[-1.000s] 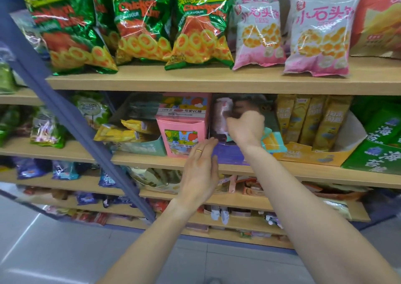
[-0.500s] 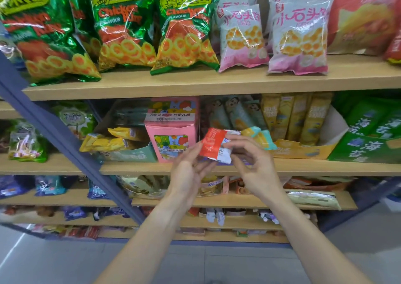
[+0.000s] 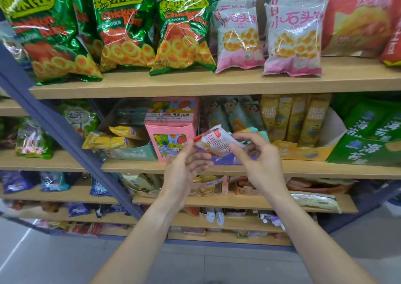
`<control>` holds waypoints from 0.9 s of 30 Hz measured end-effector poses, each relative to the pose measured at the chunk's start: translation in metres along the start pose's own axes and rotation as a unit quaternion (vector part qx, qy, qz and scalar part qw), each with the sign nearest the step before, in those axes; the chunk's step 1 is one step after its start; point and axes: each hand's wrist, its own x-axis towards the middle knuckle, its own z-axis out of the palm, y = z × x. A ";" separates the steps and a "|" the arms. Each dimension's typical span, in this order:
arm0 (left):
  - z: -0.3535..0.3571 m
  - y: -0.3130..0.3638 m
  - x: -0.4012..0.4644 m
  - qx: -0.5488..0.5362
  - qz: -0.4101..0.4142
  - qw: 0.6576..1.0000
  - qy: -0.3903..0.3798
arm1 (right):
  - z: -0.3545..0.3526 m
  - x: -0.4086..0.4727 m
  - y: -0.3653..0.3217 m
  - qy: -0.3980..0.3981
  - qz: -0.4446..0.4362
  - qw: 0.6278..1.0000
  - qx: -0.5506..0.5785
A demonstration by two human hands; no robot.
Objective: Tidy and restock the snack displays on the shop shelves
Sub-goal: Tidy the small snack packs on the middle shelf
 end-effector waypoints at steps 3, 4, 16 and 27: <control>0.002 -0.001 -0.002 0.030 0.020 0.999 0.017 | 0.001 0.003 -0.001 0.008 0.035 0.999 0.034; 0.003 -0.002 -0.003 0.039 0.021 0.999 0.023 | 0.000 0.004 -0.001 0.009 0.047 0.998 0.044; 0.009 -0.009 -0.008 0.055 -0.014 0.998 -0.012 | -0.005 0.002 0.010 -0.016 0.105 0.992 0.073; 0.011 -0.010 0.002 0.072 -0.046 0.996 0.030 | -0.007 0.005 0.005 -0.040 0.173 0.974 0.138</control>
